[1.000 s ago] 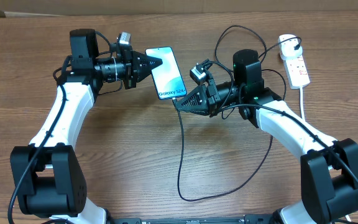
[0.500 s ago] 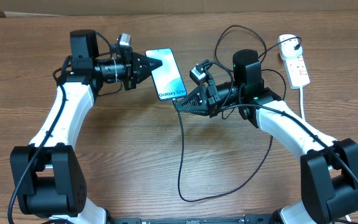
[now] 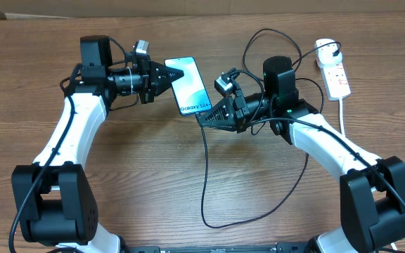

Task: Plug charger to phone and switch on socket
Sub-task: 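Push the plug into the phone's port, pressing the phone toward the right gripper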

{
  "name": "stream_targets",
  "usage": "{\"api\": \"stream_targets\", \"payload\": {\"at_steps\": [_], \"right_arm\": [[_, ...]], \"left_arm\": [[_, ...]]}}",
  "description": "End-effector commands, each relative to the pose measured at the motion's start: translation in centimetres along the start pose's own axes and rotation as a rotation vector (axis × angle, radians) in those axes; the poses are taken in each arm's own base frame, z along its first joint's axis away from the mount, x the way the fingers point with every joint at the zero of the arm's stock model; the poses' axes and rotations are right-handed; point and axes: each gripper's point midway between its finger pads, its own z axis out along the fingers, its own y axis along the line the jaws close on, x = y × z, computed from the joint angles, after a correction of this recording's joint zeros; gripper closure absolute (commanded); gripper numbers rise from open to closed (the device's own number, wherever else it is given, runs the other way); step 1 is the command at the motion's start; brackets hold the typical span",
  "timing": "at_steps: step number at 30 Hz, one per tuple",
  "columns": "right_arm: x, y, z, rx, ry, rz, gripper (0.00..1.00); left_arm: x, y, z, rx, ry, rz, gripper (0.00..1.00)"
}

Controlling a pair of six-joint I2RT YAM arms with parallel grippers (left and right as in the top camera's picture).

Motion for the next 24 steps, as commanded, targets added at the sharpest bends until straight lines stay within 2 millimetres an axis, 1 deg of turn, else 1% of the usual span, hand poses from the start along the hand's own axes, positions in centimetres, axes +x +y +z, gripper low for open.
{"api": "stream_targets", "payload": {"at_steps": [1, 5, 24], "right_arm": [[-0.74, 1.13, -0.11, 0.016, -0.044, -0.044, 0.96], [-0.72, 1.15, -0.10, 0.015, -0.043, -0.045, 0.96], [-0.57, 1.22, -0.11, 0.011, -0.034, -0.049, 0.96]], "left_arm": [[2.18, -1.38, 1.10, 0.048, 0.102, 0.055, 0.96], [2.68, -1.76, 1.21, 0.066, 0.129, 0.071, 0.96], [2.78, -1.82, 1.17, 0.071, 0.135, 0.069, 0.96]]}}
